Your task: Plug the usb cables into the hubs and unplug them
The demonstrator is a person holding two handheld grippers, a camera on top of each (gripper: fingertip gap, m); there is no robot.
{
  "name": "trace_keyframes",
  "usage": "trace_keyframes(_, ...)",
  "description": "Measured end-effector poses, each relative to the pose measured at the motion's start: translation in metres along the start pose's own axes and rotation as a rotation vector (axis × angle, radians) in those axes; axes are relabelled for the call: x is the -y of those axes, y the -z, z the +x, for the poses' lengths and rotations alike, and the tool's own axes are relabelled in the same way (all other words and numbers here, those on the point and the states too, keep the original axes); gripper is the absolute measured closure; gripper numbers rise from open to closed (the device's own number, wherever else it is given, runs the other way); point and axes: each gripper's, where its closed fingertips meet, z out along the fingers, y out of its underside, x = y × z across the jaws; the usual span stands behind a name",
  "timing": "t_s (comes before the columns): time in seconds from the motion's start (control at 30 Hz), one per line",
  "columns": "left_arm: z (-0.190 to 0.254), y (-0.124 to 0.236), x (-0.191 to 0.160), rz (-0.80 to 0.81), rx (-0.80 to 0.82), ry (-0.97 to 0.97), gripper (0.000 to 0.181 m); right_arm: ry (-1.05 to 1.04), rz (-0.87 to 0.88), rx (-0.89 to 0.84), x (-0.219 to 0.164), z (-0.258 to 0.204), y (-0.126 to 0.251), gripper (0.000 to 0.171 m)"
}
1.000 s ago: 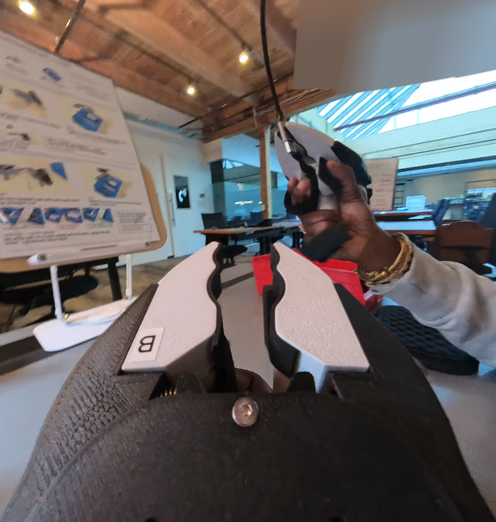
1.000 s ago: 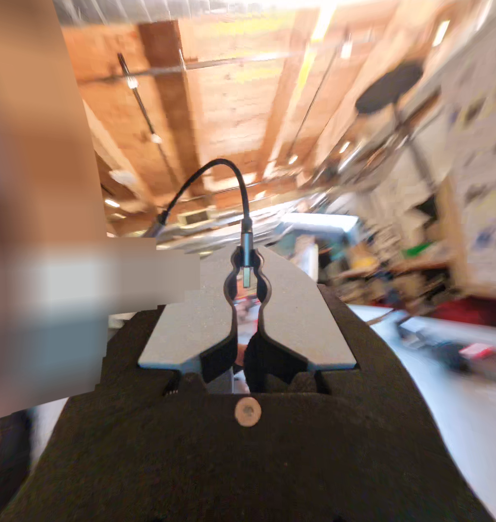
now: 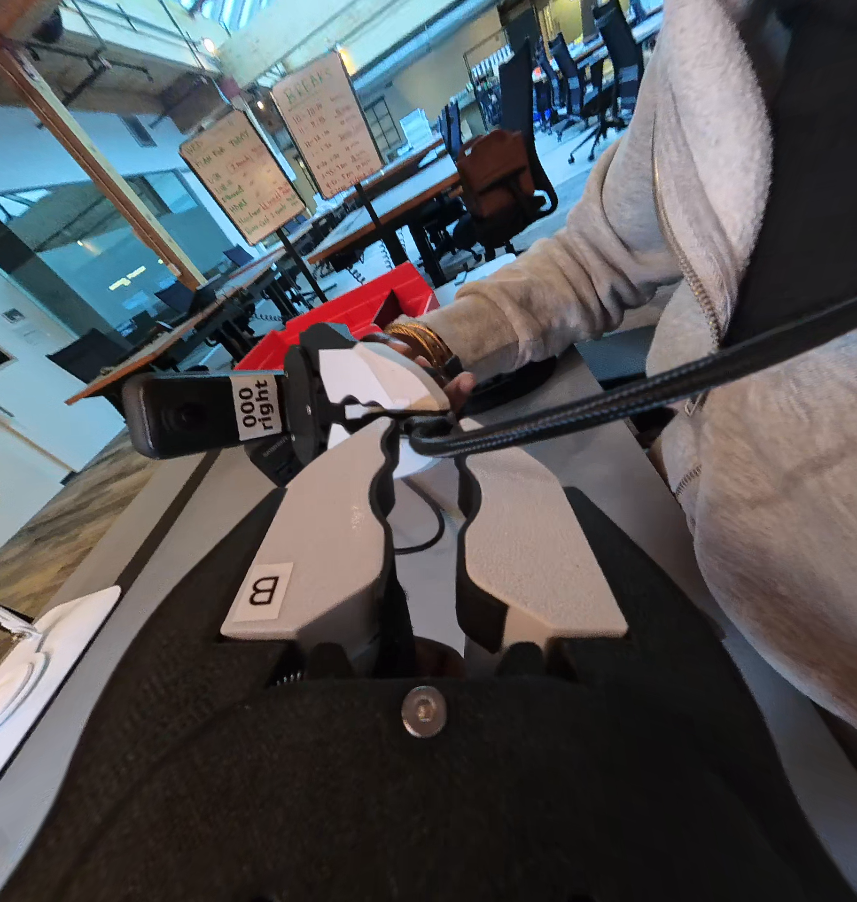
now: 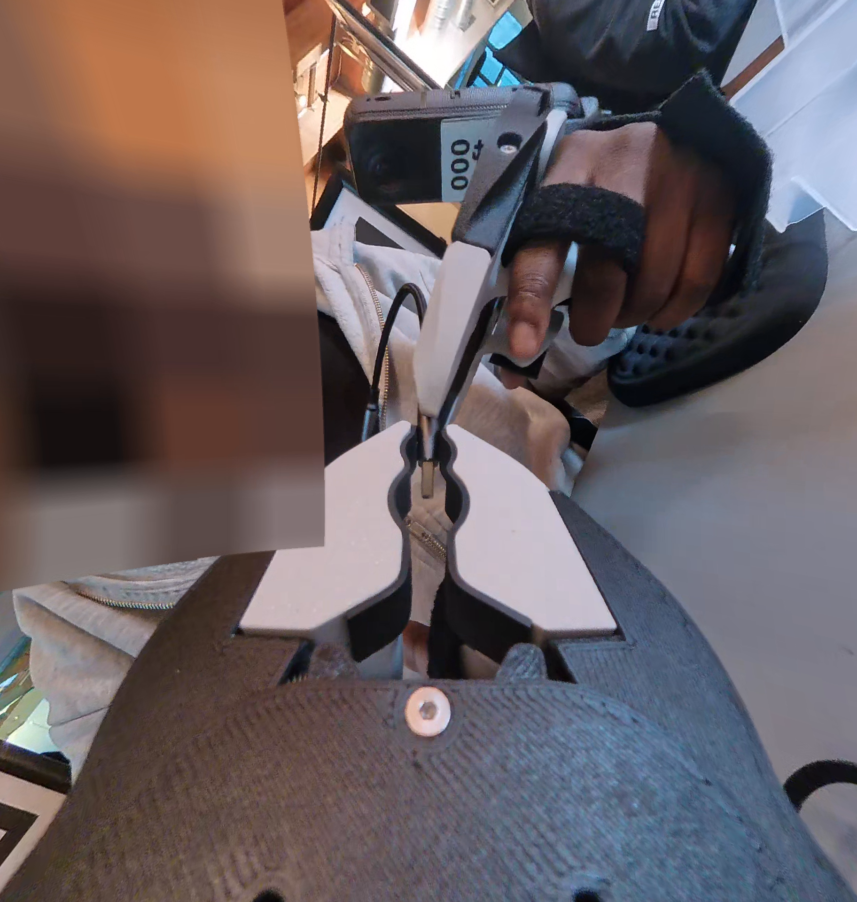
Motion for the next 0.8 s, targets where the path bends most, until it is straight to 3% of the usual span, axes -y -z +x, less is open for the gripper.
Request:
trace_keyframes(0.03,0.002,0.000,-0.002,-0.016,-0.012,0.000,0.161,0.002,-0.009,-0.012,-0.001,0.001,0.000,0.163)
trace_keyframes(0.2,0.006,0.000,-0.002,-0.040,-0.039,0.003,0.163,0.003,-0.045,-0.029,-0.005,0.001,-0.002,0.163)
trace_keyframes(0.3,-0.008,0.003,0.002,0.009,0.060,0.030,0.164,0.019,0.040,-0.042,0.009,-0.001,0.002,0.162)
trace_keyframes(0.33,-0.018,0.006,0.003,0.037,0.134,0.049,0.164,0.058,0.101,-0.082,0.019,0.000,0.006,0.155)
trace_keyframes(0.4,-0.042,0.017,0.010,0.140,0.275,0.145,0.164,0.288,0.294,-0.222,0.048,0.000,0.021,0.140)
trace_keyframes(0.47,-0.054,0.027,0.017,0.275,0.302,0.304,0.164,0.639,0.481,-0.429,0.070,-0.011,0.040,0.126)
trace_keyframes(0.53,-0.058,0.033,0.021,0.366,0.289,0.404,0.164,0.951,0.550,-0.668,0.074,-0.018,0.052,0.128)
trace_keyframes(0.57,-0.058,0.034,0.023,0.393,0.280,0.423,0.164,1.024,0.533,-0.696,0.070,-0.022,0.047,0.131)
trace_keyframes(0.8,-0.048,0.022,0.015,0.336,0.239,0.411,0.164,0.997,0.489,-0.595,0.057,-0.014,0.023,0.138)
